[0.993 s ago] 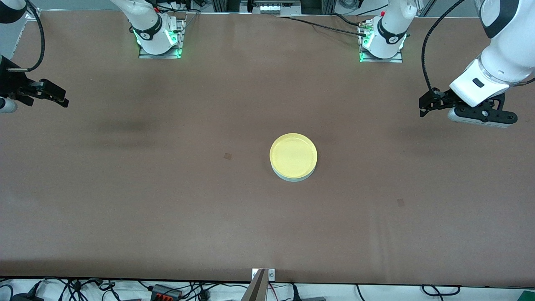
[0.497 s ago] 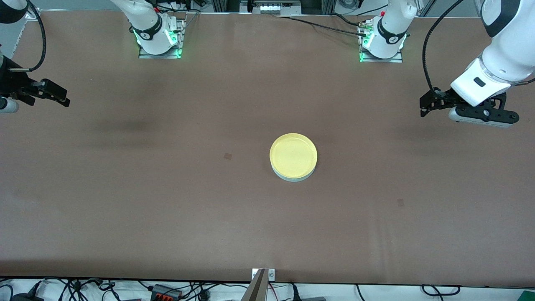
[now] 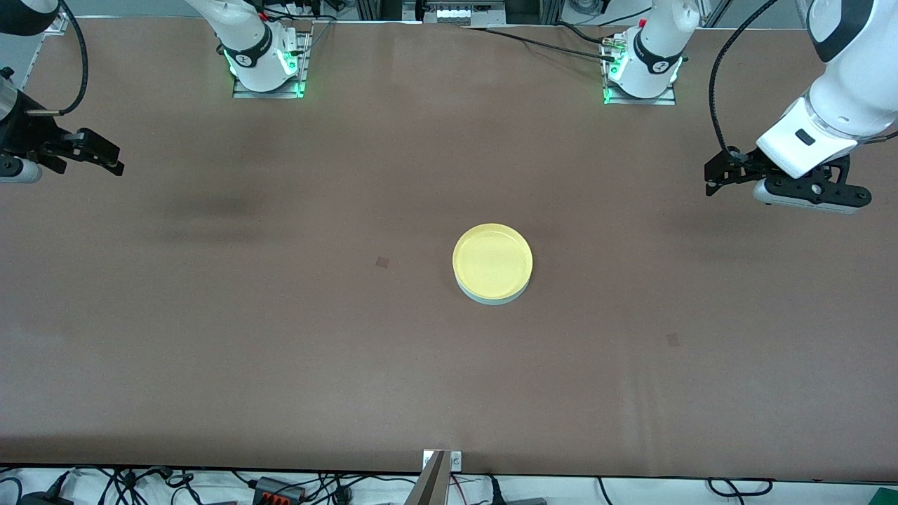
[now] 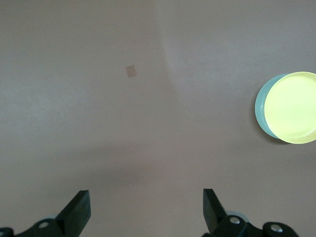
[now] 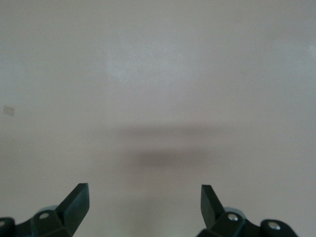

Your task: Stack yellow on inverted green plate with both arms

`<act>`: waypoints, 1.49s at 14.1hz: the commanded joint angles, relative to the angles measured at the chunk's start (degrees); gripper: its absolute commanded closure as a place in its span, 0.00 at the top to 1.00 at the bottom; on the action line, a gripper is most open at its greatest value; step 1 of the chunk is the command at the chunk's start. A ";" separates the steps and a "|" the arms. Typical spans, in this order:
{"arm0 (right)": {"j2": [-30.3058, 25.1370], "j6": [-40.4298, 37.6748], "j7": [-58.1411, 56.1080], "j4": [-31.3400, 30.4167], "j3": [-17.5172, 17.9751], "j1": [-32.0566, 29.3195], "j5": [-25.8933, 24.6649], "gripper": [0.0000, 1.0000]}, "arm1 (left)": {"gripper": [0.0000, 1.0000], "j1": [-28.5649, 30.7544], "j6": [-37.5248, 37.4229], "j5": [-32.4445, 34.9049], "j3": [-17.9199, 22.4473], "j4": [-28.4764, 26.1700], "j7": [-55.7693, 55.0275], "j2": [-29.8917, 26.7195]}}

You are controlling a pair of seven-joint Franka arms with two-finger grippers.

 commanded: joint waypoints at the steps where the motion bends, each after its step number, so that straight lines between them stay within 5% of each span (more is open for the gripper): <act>1: -2.59 0.57 -0.62 -1.53 0.28 -0.16 -0.30 1.00 | 1.00 -0.10 -1.28 1.06 -0.18 1.29 0.16 0.08; 21: -1.54 -3.12 -1.24 -0.73 -0.08 -0.51 -0.30 1.00 | 1.00 -0.10 -1.36 1.06 -0.18 1.37 0.16 0.08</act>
